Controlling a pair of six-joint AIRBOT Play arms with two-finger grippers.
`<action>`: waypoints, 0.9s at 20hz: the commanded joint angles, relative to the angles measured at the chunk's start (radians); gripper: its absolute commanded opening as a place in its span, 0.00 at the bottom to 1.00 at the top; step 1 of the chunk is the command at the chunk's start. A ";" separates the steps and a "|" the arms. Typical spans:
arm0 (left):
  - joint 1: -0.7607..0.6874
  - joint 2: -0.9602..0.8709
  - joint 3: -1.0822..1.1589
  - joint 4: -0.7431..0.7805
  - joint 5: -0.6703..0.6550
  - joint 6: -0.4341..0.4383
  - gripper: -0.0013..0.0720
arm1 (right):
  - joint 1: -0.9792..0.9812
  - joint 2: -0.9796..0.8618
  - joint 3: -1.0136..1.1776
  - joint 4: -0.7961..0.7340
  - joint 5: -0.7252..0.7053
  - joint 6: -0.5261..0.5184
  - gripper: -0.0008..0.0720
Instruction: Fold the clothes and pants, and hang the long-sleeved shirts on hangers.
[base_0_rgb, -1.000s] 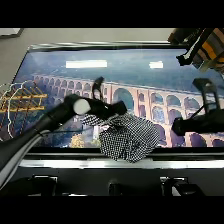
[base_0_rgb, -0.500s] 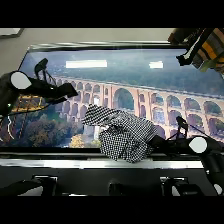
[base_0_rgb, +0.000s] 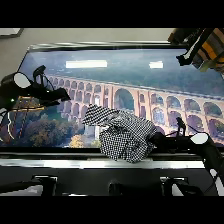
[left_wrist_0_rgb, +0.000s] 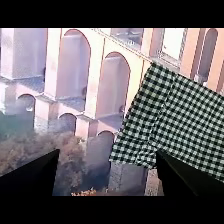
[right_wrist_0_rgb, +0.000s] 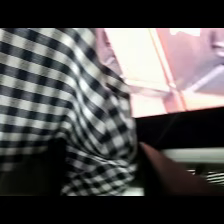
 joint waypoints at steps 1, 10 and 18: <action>0.017 -0.076 -0.023 -0.123 -0.006 0.154 0.99 | -0.011 -0.084 -0.002 0.172 -0.003 -0.192 0.05; 0.013 -0.175 -0.173 -0.299 0.030 0.298 0.99 | -0.011 -0.043 -0.002 0.118 0.096 -0.170 0.06; -0.045 -0.246 -0.173 -0.312 0.080 0.312 0.99 | -0.011 -0.043 -0.002 0.118 0.101 -0.162 0.06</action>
